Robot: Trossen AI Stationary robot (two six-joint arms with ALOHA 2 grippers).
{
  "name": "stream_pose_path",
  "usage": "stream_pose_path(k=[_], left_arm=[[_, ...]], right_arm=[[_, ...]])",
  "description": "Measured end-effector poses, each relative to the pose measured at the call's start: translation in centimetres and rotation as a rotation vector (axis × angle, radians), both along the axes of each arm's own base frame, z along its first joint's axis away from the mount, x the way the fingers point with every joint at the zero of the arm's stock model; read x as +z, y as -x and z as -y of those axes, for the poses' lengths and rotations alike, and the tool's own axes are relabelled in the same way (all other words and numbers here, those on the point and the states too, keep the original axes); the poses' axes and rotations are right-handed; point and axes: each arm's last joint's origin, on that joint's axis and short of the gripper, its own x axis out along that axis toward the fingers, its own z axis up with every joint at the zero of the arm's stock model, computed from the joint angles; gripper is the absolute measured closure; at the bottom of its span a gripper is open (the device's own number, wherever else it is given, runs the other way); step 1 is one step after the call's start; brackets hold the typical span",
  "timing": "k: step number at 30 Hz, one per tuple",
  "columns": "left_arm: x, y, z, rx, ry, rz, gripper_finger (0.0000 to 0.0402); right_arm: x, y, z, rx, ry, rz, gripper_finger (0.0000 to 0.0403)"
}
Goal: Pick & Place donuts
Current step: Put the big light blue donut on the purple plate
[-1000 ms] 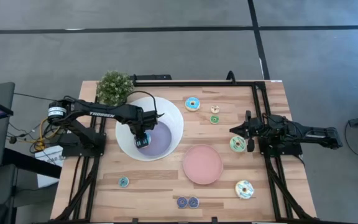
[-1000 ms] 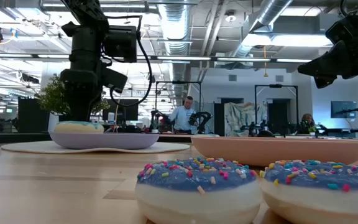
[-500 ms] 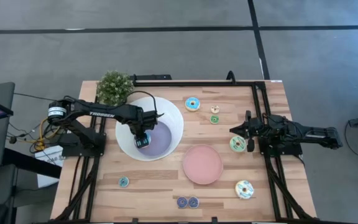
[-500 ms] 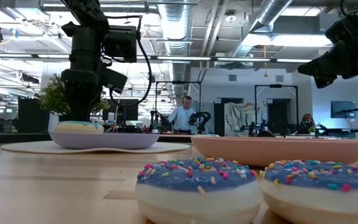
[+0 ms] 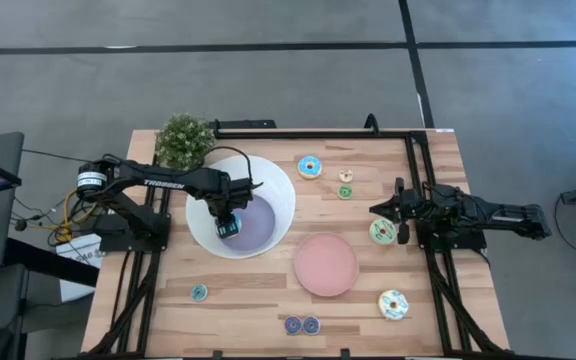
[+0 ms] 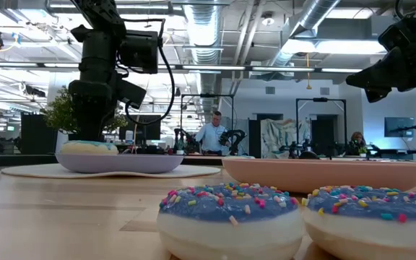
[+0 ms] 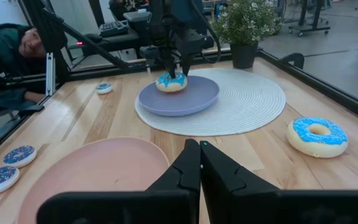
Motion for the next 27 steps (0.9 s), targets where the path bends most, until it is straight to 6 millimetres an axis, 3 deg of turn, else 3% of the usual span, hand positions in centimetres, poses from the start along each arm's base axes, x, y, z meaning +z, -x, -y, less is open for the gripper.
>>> stream_pose_path(k=[12, 22, 27], left_arm=[[0.00, -0.01, 0.00, -0.006, 0.001, 0.001, 0.0244], [0.00, 0.00, -0.02, 0.010, -0.006, 0.000, 0.0137], [-0.01, 0.13, 0.01, 0.011, 0.005, -0.013, 0.0114]], right_arm=[[0.01, 0.00, 0.00, 0.000, 0.000, 0.000, 0.0403], [0.01, 0.00, 0.00, 0.000, 0.000, 0.001, 0.0403], [0.01, 0.00, 0.00, 0.000, 0.000, 0.001, 0.0403]])
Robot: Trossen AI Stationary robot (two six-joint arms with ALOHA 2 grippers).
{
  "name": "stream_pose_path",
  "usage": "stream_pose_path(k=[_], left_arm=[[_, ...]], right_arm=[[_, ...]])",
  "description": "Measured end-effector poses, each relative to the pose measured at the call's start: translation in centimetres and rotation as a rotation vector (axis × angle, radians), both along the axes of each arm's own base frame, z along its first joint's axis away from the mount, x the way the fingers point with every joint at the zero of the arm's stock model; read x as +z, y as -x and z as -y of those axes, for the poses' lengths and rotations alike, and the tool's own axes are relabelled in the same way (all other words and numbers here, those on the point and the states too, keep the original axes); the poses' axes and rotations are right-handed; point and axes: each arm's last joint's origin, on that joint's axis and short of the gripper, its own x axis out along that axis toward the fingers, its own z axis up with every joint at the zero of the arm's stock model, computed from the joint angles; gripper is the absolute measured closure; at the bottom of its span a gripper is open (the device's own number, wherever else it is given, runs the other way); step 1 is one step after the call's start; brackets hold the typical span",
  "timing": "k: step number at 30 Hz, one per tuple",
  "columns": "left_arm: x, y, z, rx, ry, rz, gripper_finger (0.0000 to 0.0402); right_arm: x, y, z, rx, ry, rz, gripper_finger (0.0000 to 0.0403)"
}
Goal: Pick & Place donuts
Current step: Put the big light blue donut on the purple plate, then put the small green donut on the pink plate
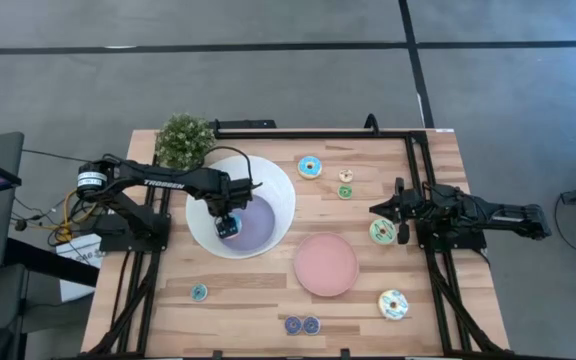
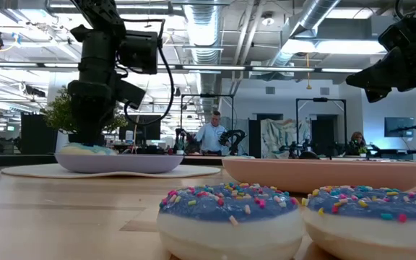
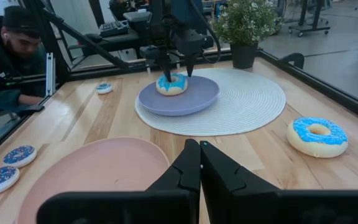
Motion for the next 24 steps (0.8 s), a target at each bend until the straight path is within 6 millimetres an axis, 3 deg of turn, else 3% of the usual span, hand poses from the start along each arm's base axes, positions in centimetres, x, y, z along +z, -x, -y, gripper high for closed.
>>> stream_pose_path(k=[8, 17, 24], left_arm=[[1.5, -0.8, -0.1, 0.017, 0.018, 0.033, 0.0112], [5.9, -1.9, -0.6, 0.092, -0.082, 0.025, 0.0112], [10.6, -4.0, -0.4, 0.246, -0.118, 0.214, 0.0112]], right_arm=[[0.0, 0.0, 0.0, 0.000, 0.000, 0.000, 0.0403], [0.0, 0.0, 0.0, 0.000, 0.000, 0.000, 0.0403], [0.0, 0.0, 0.0, 0.000, 0.000, -0.001, 0.0403]])
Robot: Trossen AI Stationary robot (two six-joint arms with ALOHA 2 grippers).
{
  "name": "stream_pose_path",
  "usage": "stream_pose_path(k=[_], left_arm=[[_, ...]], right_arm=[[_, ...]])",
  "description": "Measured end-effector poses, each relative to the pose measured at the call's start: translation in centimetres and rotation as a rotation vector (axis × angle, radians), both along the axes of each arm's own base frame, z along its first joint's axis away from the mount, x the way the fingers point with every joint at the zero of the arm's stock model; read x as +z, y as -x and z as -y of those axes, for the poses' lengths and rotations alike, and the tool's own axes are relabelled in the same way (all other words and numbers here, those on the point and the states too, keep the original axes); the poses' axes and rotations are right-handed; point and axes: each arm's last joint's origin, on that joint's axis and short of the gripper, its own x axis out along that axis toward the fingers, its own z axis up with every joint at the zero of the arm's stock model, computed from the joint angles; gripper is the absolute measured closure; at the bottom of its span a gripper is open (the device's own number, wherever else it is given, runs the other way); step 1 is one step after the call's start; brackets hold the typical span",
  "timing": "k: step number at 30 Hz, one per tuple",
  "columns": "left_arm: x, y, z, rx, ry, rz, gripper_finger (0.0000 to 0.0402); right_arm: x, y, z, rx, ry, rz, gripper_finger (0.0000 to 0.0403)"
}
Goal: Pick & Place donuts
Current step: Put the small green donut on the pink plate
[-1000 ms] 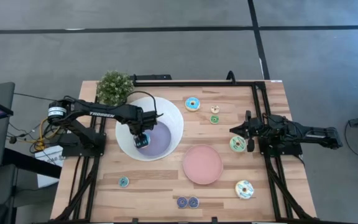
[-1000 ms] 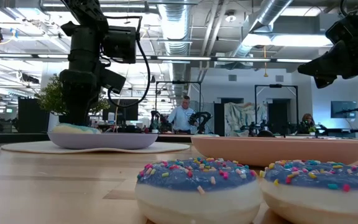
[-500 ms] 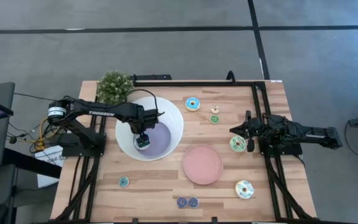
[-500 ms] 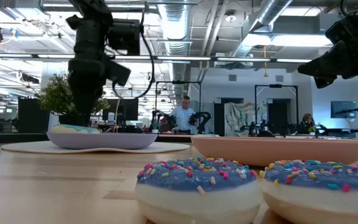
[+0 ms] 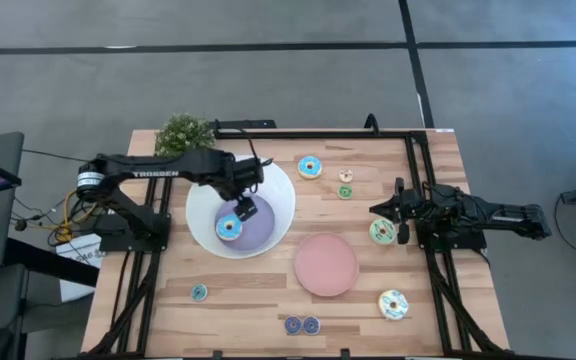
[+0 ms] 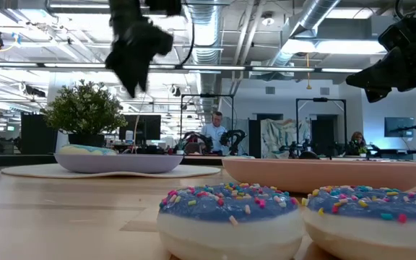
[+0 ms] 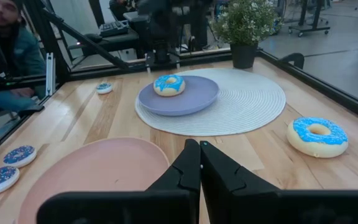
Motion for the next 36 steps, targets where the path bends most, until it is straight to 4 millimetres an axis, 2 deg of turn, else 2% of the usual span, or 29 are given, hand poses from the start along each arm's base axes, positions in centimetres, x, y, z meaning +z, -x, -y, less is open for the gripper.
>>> stream_pose_path(k=[3, 7, 11, 15, 18, 22, 27, 31, 34, 36], left_arm=[[2.1, -1.5, 0.8, 0.010, -0.050, 0.161, 0.0112], [4.4, -3.5, 2.8, -0.021, -0.129, 0.391, 0.0112], [5.4, -4.6, 4.6, -0.036, -0.182, 0.538, 0.0112], [5.7, -4.9, 5.7, -0.033, -0.158, 0.591, 0.0112], [5.8, -5.0, 6.5, -0.003, -0.126, 0.623, 0.0128], [5.2, -5.4, 8.1, -0.066, -0.132, 0.601, 0.0185], [3.7, -6.4, 10.0, -0.215, -0.124, 0.562, 0.0291], [2.1, -7.9, 10.7, -0.249, -0.063, 0.560, 0.0378], [1.0, -9.2, 11.2, -0.230, -0.048, 0.599, 0.0392], [0.1, -9.9, 11.7, -0.294, -0.076, 0.595, 0.0395]], right_arm=[[0.0, 0.0, 0.0, 0.000, 0.000, 0.000, 0.0403], [0.0, 0.0, 0.0, 0.000, 0.000, 0.000, 0.0403], [0.0, 0.0, 0.0, -0.001, 0.000, 0.000, 0.0403], [0.0, 0.0, 0.0, 0.000, 0.000, 0.000, 0.0403], [0.0, 0.0, 0.0, 0.000, 0.000, 0.000, 0.0403], [0.0, 0.0, 0.0, 0.000, 0.000, 0.000, 0.0403], [0.0, 0.0, 0.0, 0.000, 0.000, 0.006, 0.0403], [0.1, -0.1, 0.0, -0.009, -0.043, 0.024, 0.0403], [0.1, -0.2, 0.1, -0.041, -0.090, 0.024, 0.0403], [0.1, -0.2, 0.1, -0.046, -0.119, 0.032, 0.0403]])
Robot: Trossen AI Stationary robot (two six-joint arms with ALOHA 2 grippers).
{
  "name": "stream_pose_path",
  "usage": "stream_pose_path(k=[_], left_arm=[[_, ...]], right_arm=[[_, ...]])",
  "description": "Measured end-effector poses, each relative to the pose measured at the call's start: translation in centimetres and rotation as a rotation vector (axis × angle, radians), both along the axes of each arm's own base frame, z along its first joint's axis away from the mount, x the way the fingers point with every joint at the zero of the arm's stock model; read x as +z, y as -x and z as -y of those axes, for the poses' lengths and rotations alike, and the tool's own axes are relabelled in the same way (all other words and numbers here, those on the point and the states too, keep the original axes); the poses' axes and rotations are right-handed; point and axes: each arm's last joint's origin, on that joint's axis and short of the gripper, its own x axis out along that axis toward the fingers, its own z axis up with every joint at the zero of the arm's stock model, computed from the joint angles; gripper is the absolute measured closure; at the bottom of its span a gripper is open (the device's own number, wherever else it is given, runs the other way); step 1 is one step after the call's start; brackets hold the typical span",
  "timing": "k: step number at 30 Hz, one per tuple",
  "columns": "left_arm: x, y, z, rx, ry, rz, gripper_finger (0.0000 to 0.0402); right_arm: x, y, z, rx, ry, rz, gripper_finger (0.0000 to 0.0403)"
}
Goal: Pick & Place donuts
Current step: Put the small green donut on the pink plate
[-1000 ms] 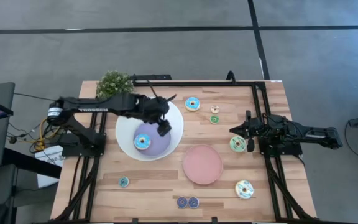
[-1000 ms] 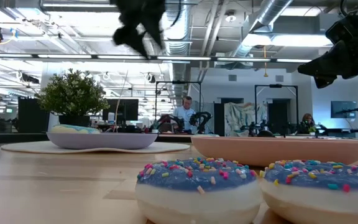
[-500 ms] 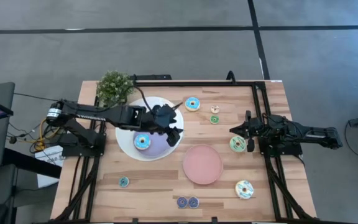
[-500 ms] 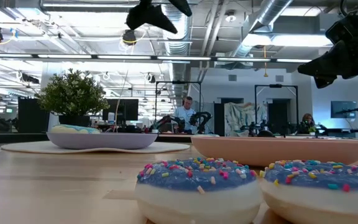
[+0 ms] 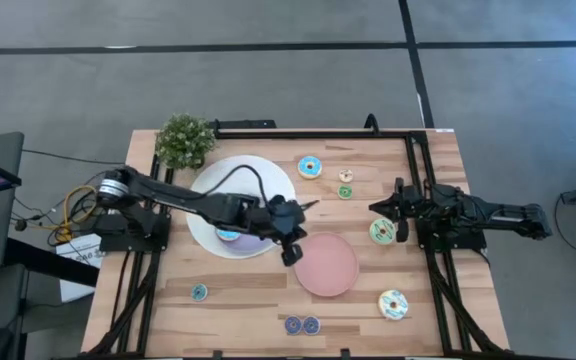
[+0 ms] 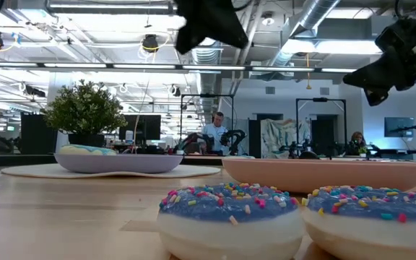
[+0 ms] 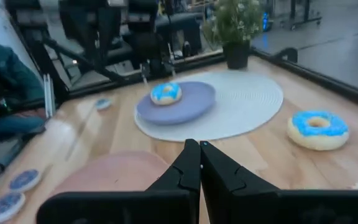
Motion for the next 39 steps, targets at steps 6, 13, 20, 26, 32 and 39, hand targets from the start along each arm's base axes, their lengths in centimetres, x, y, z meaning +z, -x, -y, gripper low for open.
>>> stream_pose_path(k=[6, 13, 20, 26, 32, 39], left_arm=[[-1.5, 0.0, 1.3, -0.061, -0.116, 0.100, 0.0401], [-3.6, 3.4, 0.8, -0.093, -0.139, 0.204, 0.0401], [-6.0, 8.0, -0.8, -0.111, -0.154, 0.324, 0.0401], [-6.3, 12.4, -2.9, -0.086, -0.143, 0.417, 0.0401], [-5.7, 16.2, -4.2, -0.058, -0.160, 0.481, 0.0402], [-4.8, 19.0, -4.5, -0.081, -0.211, 0.458, 0.0401]], right_arm=[[0.1, 0.0, 0.0, -0.009, -0.084, 0.013, 0.0403], [0.9, -0.2, 0.0, -0.023, -0.178, 0.102, 0.0403], [2.8, -1.7, 0.4, -0.108, -0.144, 0.202, 0.0403], [4.9, -5.4, 1.0, -0.279, -0.111, -0.012, 0.0403], [7.6, -10.4, 2.8, -0.481, -0.121, -0.327, 0.0403], [8.4, -14.0, 7.1, -0.736, -0.358, -0.712, 0.0389]])
